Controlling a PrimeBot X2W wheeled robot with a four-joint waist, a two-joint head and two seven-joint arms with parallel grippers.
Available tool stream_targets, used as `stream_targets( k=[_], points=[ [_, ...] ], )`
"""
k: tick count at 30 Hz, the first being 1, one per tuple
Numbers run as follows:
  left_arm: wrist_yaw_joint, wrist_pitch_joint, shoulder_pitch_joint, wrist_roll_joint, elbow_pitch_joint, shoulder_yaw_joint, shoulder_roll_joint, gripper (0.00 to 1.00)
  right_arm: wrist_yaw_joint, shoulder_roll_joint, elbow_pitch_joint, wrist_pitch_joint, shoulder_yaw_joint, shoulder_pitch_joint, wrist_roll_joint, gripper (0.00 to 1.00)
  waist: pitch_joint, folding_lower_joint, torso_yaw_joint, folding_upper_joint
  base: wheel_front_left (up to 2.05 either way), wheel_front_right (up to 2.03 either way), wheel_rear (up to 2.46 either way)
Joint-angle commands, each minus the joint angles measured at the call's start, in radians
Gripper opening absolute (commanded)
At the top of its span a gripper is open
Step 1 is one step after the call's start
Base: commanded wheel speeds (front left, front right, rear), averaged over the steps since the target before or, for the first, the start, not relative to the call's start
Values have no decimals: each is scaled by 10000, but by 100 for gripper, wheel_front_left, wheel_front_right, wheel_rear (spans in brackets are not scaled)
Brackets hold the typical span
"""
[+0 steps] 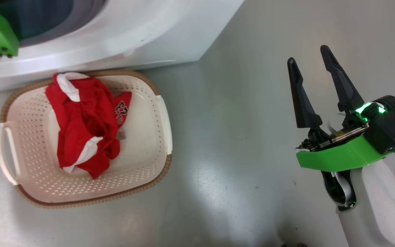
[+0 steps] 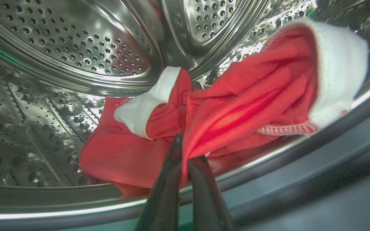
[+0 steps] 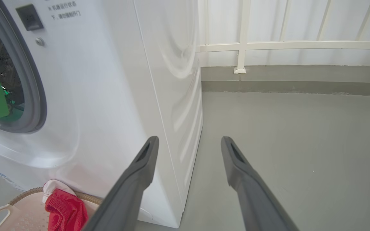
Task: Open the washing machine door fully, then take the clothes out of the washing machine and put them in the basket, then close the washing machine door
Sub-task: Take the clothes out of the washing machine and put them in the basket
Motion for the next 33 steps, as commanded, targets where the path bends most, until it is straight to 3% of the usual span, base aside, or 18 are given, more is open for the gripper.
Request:
stream_targets(
  k=[1, 14, 33],
  points=[
    [81, -57, 246, -46, -366, 238, 442, 0, 67, 43, -205, -63, 154, 244, 41, 100, -218, 0, 198, 0, 0, 0, 0],
    [143, -58, 2831, -445, -3470, 1800, -301, 0, 67, 43, 35, -63, 2, 425, -187, 100, -1475, 0, 900, 0, 0, 0, 0],
    [-82, -58, 6477, -141, -6978, 3589, -1405, 0, 67, 43, 511, -63, 274, 1130, -25, 100, -3736, 0, 1075, 0, 0, 0, 0]
  ],
)
